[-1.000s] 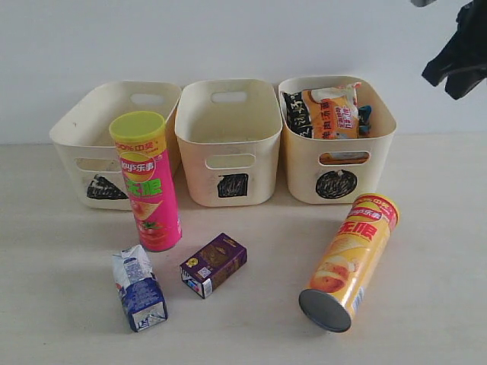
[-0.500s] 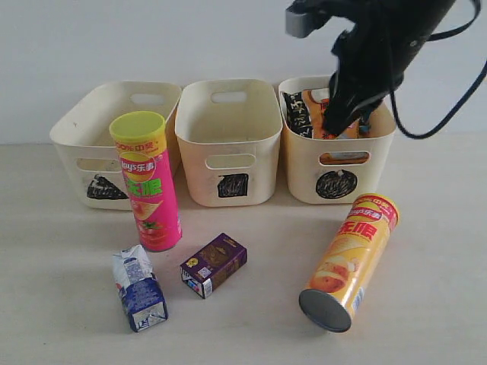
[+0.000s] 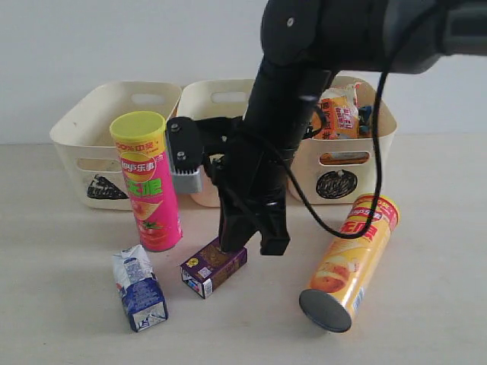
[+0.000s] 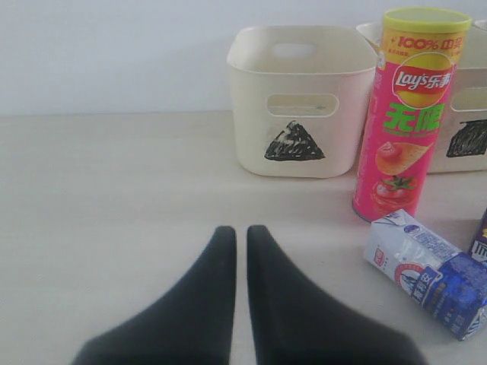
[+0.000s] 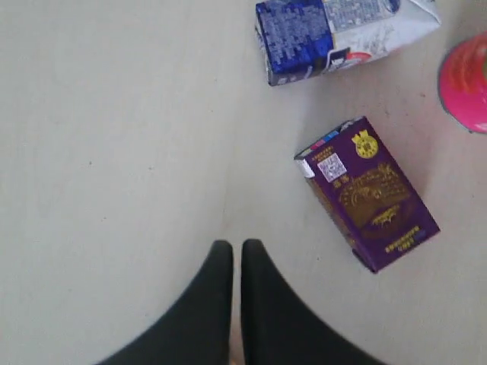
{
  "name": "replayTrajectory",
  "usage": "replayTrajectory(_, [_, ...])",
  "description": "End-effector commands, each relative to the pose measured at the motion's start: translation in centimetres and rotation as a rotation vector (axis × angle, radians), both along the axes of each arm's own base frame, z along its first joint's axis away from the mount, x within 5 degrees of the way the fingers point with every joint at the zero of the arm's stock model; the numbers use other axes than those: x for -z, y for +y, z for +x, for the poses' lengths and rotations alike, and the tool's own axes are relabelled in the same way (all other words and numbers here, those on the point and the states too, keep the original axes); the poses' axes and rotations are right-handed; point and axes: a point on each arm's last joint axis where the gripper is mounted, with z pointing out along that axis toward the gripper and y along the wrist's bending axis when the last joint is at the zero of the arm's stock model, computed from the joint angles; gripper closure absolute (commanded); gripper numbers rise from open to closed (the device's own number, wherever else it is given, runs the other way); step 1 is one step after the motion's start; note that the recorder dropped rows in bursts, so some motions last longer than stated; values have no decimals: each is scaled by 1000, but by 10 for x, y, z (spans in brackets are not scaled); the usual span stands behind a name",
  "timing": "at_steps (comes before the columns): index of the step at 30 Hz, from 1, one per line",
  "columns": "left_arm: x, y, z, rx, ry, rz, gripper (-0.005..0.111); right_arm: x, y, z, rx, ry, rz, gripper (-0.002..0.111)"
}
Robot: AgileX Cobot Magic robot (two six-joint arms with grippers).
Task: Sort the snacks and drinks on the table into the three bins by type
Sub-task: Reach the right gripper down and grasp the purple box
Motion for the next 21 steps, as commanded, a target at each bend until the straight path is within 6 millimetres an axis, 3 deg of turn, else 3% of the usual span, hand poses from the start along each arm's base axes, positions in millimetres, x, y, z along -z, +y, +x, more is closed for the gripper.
replayTrajectory(1, [-2, 0, 0, -3, -11, -19, 102, 18, 15, 11, -89, 0, -6, 108])
replayTrajectory(7, [-2, 0, 0, -3, -13, -19, 102, 43, 33, 33, -280, -58, 10, 108])
replayTrajectory(15, [-2, 0, 0, -3, -13, -19, 102, 68, 36, 44, -400, -132, -35, 107])
replayTrajectory(18, [-2, 0, 0, -3, -11, -19, 102, 69, 38, 47, -388, -161, -24, 94])
replayTrajectory(21, [-2, 0, 0, -3, -11, -19, 102, 69, 39, 50, -378, -188, -13, 61])
